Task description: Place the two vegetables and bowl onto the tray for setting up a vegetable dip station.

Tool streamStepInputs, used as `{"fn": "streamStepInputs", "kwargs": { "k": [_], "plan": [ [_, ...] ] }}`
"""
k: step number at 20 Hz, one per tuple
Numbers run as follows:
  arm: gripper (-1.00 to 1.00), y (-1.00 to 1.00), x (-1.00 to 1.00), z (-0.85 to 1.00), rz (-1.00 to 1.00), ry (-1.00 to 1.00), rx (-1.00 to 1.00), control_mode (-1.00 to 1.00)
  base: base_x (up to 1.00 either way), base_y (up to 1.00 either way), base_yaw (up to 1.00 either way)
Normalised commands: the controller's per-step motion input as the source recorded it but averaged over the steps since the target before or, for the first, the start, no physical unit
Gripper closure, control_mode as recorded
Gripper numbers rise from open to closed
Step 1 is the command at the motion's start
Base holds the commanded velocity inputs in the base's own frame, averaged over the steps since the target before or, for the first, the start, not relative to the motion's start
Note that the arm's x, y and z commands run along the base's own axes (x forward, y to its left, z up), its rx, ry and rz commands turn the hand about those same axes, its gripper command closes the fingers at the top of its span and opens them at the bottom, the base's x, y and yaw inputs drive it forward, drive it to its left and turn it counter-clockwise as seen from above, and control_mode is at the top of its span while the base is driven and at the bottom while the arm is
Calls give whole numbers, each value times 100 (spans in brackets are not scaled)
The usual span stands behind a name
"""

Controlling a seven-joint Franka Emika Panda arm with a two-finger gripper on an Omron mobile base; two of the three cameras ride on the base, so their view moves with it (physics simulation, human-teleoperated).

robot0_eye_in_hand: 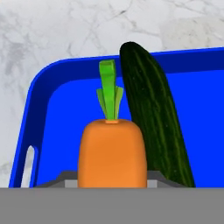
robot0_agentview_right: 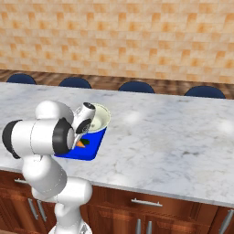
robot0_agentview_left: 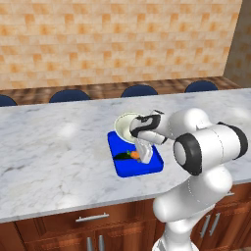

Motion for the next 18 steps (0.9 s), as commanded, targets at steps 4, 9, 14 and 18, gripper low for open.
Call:
{"fn": "streamStepInputs", "kwargs": {
  "k": [4,9,14,18],
  "plan": [
    [-100,0,0,-7,-1,-2,0,-100,0,0,0],
    [-100,-2,0,-2,-3,-3,0,-100,0,0,0],
    [-100,-8,0,0,-4,-2,0,-100,0,0,0],
    [-100,-6,-2,5,-4,-4,0,-100,0,0,0]
  ]
}}
